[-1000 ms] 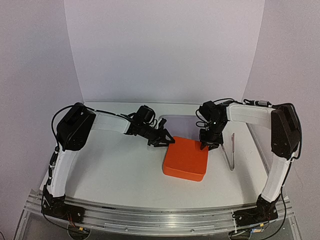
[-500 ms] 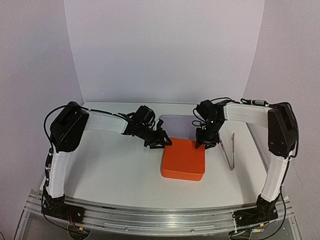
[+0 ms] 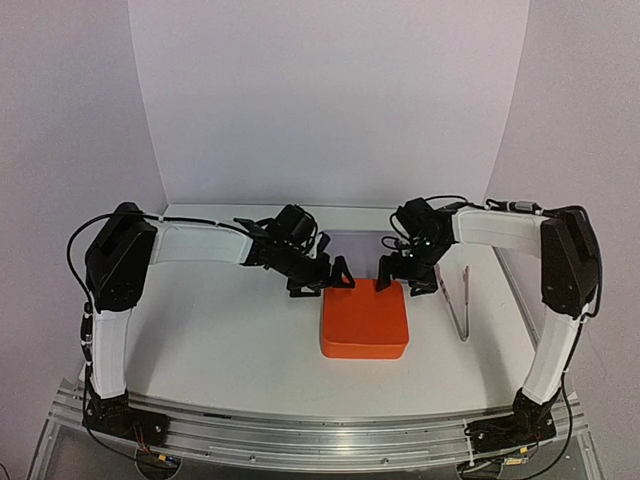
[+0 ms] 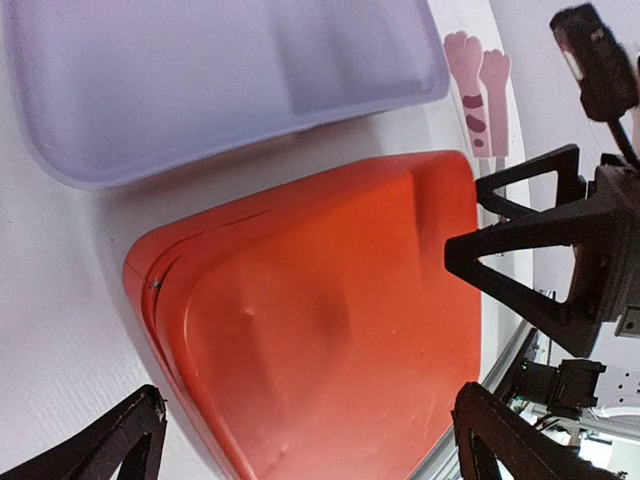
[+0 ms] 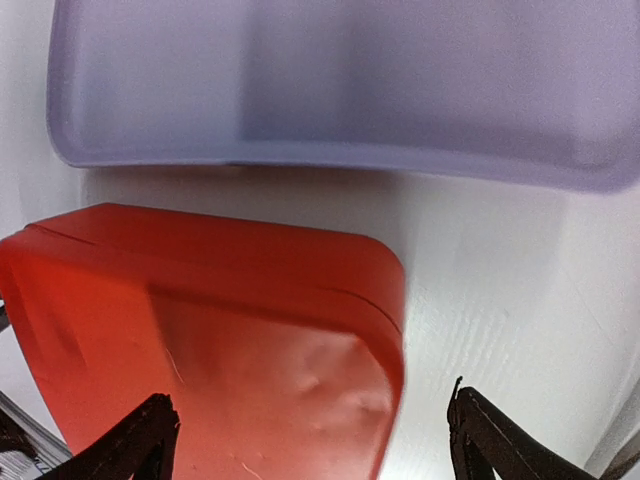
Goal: Pack the cookies
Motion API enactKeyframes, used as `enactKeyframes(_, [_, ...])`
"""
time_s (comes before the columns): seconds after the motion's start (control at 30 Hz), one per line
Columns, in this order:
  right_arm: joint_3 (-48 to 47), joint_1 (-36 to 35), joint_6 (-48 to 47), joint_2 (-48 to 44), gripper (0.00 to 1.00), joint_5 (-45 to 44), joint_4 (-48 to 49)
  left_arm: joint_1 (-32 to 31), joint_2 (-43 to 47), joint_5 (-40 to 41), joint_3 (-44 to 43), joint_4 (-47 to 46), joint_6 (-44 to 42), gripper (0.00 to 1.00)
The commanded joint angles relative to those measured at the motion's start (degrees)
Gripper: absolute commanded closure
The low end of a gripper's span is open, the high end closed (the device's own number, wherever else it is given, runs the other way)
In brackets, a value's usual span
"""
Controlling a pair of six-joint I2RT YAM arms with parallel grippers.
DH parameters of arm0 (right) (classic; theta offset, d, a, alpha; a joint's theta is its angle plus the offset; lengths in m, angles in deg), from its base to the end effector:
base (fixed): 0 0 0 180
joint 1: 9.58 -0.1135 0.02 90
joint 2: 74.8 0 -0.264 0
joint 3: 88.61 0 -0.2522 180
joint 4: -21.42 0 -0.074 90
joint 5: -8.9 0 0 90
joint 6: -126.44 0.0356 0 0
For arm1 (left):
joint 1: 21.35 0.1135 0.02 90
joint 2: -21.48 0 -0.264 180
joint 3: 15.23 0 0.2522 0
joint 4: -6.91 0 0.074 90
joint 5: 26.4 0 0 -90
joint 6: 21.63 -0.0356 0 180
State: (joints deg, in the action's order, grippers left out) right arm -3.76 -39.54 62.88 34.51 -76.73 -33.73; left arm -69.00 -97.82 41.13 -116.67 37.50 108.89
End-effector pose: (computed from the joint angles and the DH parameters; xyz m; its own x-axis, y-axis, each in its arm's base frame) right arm 0.3370 0.1974 0.1985 -0.9578 -0.0397 -0.2846 -0.1059 0.9695 0.2211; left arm 0.2999 -0.3492 0.1864 -0.9379 0.1377 -0.3184 0.3214 0.6901 -0.6484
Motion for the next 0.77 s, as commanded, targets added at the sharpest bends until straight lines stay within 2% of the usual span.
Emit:
enactKeyframes(0.0, [4.18,2.23,0.13,-12.60,0.07,-6.31,0.73,0.62,11.51,14.74,0.22,4.62,-1.99,0.00])
enactKeyframes(0.1, [9.02,3.32,1.44,-20.20,0.06,-14.50,0.72,2.22,17.02,23.68,2.10,8.27,-1.76,0.00])
enactKeyframes(0.2, [13.58,3.80,1.76,-27.90,0.05,-22.57,0.70,5.40,22.53,28.93,5.38,10.44,-0.56,0.00])
enactKeyframes(0.47, [21.47,3.79,1.00,-43.92,0.03,-34.58,0.87,7.04,37.39,49.31,12.96,18.61,6.42,0.00])
enactKeyframes(0.57, [24.31,3.85,1.24,-48.21,0.03,-39.02,0.90,7.36,40.10,53.45,14.02,22.23,9.13,0.00])
enactKeyframes(0.73, [26.58,3.82,0.54,-51.51,0.02,-39.52,0.87,7.39,42.60,54.38,15.84,24.06,11.66,0.00])
